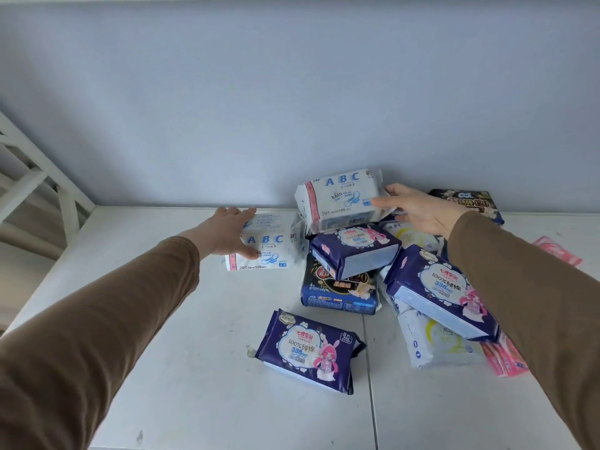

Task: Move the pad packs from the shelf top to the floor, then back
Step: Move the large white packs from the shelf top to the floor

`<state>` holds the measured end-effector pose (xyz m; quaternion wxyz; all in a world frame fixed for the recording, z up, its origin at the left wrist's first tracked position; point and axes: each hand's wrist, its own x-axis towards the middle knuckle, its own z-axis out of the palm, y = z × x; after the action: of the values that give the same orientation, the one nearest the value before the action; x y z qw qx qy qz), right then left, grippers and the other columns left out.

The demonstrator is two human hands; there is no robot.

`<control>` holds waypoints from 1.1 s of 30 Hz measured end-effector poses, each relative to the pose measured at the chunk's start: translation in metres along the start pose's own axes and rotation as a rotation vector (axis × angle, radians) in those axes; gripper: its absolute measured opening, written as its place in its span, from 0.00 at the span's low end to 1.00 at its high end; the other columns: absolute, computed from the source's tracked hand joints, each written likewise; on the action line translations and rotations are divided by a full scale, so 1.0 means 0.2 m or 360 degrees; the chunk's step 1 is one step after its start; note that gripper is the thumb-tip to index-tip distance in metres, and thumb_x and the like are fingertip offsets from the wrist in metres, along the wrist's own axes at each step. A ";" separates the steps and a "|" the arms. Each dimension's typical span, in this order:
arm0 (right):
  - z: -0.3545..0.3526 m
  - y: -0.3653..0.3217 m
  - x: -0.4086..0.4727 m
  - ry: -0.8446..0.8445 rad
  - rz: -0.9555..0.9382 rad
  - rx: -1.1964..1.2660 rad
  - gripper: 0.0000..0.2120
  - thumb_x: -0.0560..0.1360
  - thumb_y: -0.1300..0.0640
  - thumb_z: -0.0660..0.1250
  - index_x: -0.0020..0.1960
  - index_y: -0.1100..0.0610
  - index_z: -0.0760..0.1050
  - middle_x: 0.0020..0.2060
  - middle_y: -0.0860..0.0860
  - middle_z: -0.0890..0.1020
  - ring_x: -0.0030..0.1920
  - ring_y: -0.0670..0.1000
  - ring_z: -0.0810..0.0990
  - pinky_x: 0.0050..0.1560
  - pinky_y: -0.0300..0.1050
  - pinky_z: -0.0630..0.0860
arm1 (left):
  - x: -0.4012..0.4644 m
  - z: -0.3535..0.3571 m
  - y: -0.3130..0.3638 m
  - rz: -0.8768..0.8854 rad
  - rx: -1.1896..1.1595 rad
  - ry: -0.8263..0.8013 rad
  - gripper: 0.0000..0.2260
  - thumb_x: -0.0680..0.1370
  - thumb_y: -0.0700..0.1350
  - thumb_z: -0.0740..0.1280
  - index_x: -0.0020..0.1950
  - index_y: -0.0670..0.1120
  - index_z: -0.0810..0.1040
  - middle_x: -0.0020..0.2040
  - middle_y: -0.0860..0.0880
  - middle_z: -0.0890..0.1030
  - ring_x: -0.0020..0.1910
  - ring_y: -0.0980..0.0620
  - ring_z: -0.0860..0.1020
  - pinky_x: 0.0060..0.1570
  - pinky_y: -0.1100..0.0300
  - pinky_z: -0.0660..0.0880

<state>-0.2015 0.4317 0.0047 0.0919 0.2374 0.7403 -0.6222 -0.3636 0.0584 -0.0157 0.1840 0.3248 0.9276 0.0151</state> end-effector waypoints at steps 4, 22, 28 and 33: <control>0.06 -0.05 0.04 0.0070 -0.0020 -0.0044 0.43 0.50 0.29 0.79 0.57 0.53 0.76 0.65 0.53 0.78 0.67 0.53 0.72 0.73 0.57 0.61 | -0.01 0.01 0.01 -0.0012 0.0000 0.0002 0.54 0.64 0.66 0.75 0.80 0.54 0.49 0.72 0.48 0.65 0.72 0.43 0.58 0.70 0.42 0.64; 0.12 -0.04 0.10 -0.0331 0.0114 0.0086 0.25 0.67 0.57 0.77 0.63 0.51 0.75 0.57 0.52 0.85 0.53 0.54 0.86 0.47 0.54 0.82 | 0.02 0.02 0.00 -0.0031 -0.0050 0.0017 0.52 0.64 0.65 0.76 0.80 0.54 0.50 0.69 0.50 0.67 0.70 0.45 0.60 0.68 0.43 0.66; 0.12 -0.03 0.06 -0.0281 0.0095 -0.0012 0.34 0.55 0.51 0.85 0.60 0.53 0.81 0.56 0.51 0.86 0.62 0.55 0.81 0.63 0.51 0.74 | 0.02 0.00 -0.01 -0.0056 -0.0103 -0.0010 0.51 0.62 0.61 0.79 0.78 0.47 0.57 0.68 0.49 0.67 0.70 0.42 0.61 0.68 0.47 0.64; 0.17 -0.10 -0.05 0.0015 -0.0055 0.0052 0.42 0.53 0.53 0.84 0.65 0.56 0.75 0.62 0.55 0.80 0.66 0.53 0.73 0.64 0.53 0.69 | -0.06 -0.03 -0.06 -0.0035 -0.0178 0.0240 0.38 0.61 0.59 0.80 0.65 0.48 0.69 0.54 0.51 0.71 0.56 0.48 0.66 0.53 0.52 0.70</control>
<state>-0.2070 0.3946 0.0195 0.0737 0.2289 0.7345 -0.6346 -0.3641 0.0413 -0.0071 0.1317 0.3019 0.9400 0.0891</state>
